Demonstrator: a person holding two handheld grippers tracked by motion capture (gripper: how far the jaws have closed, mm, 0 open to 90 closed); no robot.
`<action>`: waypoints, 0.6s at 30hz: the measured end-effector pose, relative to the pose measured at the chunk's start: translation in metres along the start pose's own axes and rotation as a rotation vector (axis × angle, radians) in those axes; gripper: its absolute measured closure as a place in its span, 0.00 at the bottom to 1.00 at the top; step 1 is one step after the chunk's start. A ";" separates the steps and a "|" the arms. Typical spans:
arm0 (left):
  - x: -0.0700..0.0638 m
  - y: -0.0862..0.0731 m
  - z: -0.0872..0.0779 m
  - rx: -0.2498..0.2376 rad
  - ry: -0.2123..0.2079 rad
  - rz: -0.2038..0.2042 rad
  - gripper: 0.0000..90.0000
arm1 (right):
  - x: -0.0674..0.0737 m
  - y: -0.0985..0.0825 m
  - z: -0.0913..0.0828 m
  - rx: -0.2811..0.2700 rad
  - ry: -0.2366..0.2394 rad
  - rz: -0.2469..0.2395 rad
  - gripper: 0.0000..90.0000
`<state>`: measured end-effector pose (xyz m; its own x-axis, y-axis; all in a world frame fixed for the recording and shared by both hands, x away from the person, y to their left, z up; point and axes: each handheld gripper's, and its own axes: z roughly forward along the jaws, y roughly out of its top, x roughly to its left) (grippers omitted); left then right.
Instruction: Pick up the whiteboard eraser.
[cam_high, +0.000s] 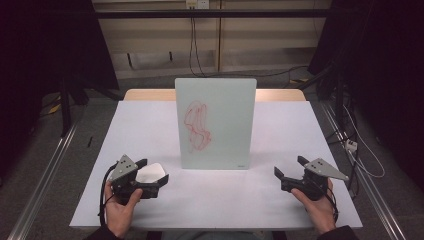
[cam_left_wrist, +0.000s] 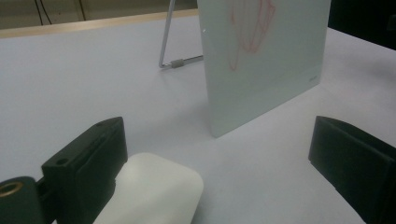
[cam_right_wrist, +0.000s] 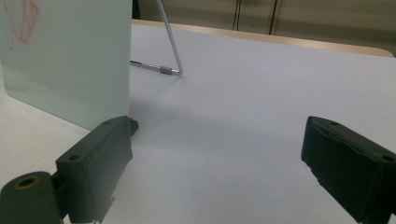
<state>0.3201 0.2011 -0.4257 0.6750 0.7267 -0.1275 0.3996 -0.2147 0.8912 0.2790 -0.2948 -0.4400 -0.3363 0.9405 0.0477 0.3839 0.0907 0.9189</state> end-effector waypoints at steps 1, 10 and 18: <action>0.000 0.000 0.000 0.001 0.005 0.004 0.05 | 0.000 0.000 0.000 0.002 -0.001 0.001 0.09; 0.000 0.001 -0.001 0.007 0.003 0.010 0.07 | 0.000 0.001 0.001 -0.007 0.025 0.005 0.08; 0.000 0.004 -0.006 0.006 -0.010 0.034 0.08 | 0.002 0.001 0.002 0.005 0.016 -0.008 0.09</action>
<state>0.3184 0.2043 -0.4200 0.6942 0.7125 -0.1017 0.3800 -0.2427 0.8926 0.2805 -0.2926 -0.4400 -0.3533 0.9343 0.0473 0.3857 0.0994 0.9172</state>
